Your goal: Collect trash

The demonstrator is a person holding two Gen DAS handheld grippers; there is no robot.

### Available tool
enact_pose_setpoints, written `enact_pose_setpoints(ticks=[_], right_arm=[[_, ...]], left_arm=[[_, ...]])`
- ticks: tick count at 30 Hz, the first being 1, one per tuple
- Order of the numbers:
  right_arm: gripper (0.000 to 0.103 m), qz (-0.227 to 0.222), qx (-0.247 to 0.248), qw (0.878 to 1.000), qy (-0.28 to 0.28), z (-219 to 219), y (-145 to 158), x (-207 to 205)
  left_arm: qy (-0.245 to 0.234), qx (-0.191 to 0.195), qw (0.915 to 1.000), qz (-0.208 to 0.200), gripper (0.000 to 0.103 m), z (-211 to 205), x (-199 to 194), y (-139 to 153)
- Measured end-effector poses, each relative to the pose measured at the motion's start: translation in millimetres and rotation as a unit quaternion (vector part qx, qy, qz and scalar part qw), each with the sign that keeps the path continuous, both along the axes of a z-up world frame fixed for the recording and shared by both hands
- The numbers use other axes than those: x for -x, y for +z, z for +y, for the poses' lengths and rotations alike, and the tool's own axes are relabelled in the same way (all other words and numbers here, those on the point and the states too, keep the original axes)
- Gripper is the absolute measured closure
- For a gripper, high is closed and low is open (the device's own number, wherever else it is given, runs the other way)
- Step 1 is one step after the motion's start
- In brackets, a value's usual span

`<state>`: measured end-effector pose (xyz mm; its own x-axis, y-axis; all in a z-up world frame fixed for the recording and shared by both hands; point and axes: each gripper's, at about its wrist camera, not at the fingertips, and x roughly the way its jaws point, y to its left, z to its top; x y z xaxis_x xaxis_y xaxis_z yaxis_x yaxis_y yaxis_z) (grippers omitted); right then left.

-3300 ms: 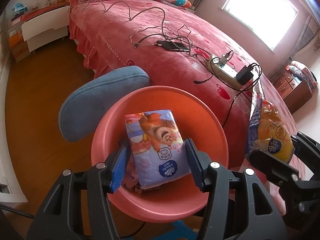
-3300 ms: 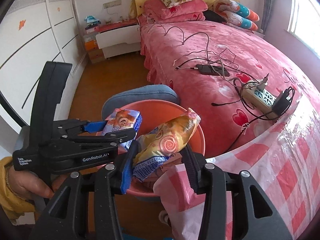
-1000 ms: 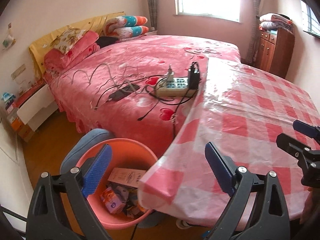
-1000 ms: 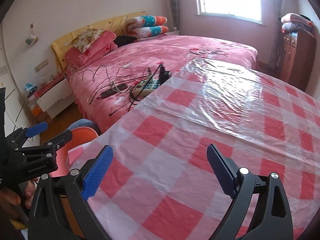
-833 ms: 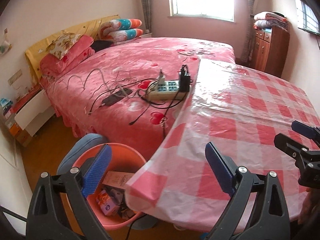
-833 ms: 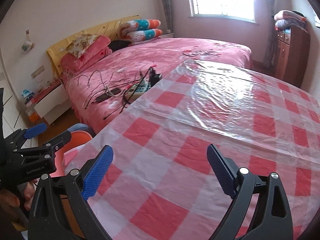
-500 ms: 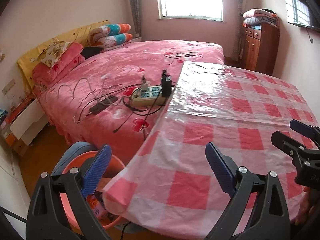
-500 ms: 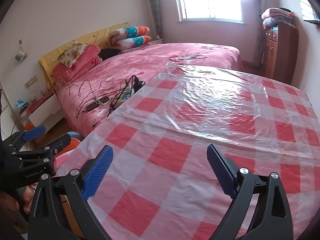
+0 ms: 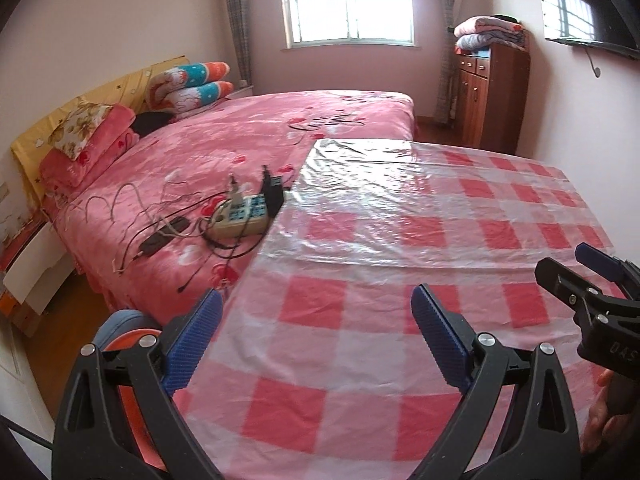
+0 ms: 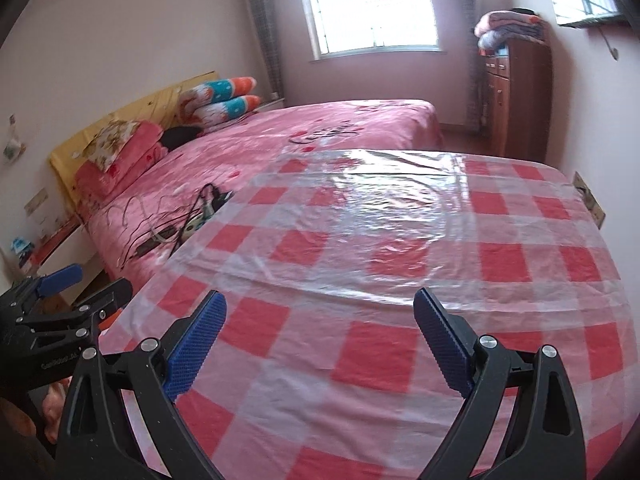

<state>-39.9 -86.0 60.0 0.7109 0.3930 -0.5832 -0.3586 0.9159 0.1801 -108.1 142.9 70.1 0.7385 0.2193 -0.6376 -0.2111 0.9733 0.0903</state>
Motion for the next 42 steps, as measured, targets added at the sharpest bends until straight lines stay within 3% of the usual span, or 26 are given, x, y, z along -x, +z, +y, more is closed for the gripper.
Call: enact_pose_setpoints(ticks=[20,35,42], right_arm=[[0.009,-0.019,-0.008,0.996,-0.082,-71.5,3.0,-6.1],[0.009,-0.03,-0.001,0.987,-0.155,-128.7,1.7,-4.6],[0.009,-0.032,0.003,0.984,-0.176,-145.9,0.7,-1.8]], left_arm=[[-0.065,-0.001,0.9978,-0.016,0.007,-79.4,-26.5,13.7],[-0.081,0.034,0.996,-0.02,0.007,-114.7,-40.4,10.9],[-0.089,0.015,0.9956,-0.025,0.004,-135.1,-42.3,6.3]])
